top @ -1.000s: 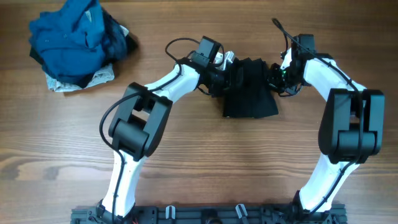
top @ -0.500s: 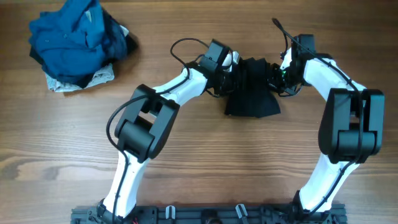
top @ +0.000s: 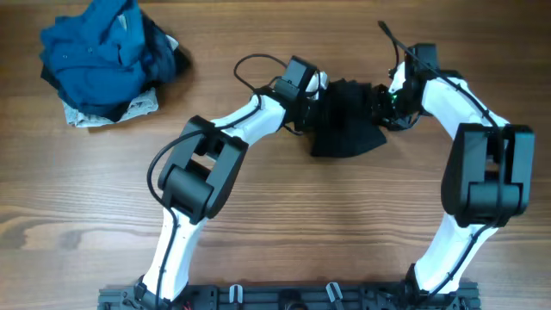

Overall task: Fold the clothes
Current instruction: 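Lift the bundle with the left gripper and carry it to the blue pile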

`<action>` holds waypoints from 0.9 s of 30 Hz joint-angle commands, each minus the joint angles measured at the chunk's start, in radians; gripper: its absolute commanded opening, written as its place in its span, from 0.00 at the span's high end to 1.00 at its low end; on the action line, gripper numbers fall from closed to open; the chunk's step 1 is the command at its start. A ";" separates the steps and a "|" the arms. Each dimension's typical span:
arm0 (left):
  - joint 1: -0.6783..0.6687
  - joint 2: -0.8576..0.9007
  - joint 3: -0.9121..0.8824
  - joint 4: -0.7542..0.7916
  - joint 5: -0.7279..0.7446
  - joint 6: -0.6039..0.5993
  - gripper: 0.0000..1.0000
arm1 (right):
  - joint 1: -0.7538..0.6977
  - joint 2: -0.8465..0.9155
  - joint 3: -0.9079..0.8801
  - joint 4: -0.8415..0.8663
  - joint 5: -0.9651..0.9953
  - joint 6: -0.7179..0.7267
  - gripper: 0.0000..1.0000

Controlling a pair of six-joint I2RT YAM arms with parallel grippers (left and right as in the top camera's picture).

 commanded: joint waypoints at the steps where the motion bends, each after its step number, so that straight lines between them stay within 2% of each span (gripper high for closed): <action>1: 0.038 -0.061 -0.016 0.000 -0.031 0.044 0.96 | -0.013 0.055 -0.034 -0.021 0.031 0.016 0.26; 17: 0.261 -0.260 -0.016 0.104 -0.031 0.047 0.96 | -0.061 0.055 -0.034 -0.061 0.031 -0.006 0.23; 27: 0.542 -0.354 -0.012 0.210 -0.031 0.034 0.96 | -0.061 0.055 -0.034 -0.093 0.031 -0.006 0.23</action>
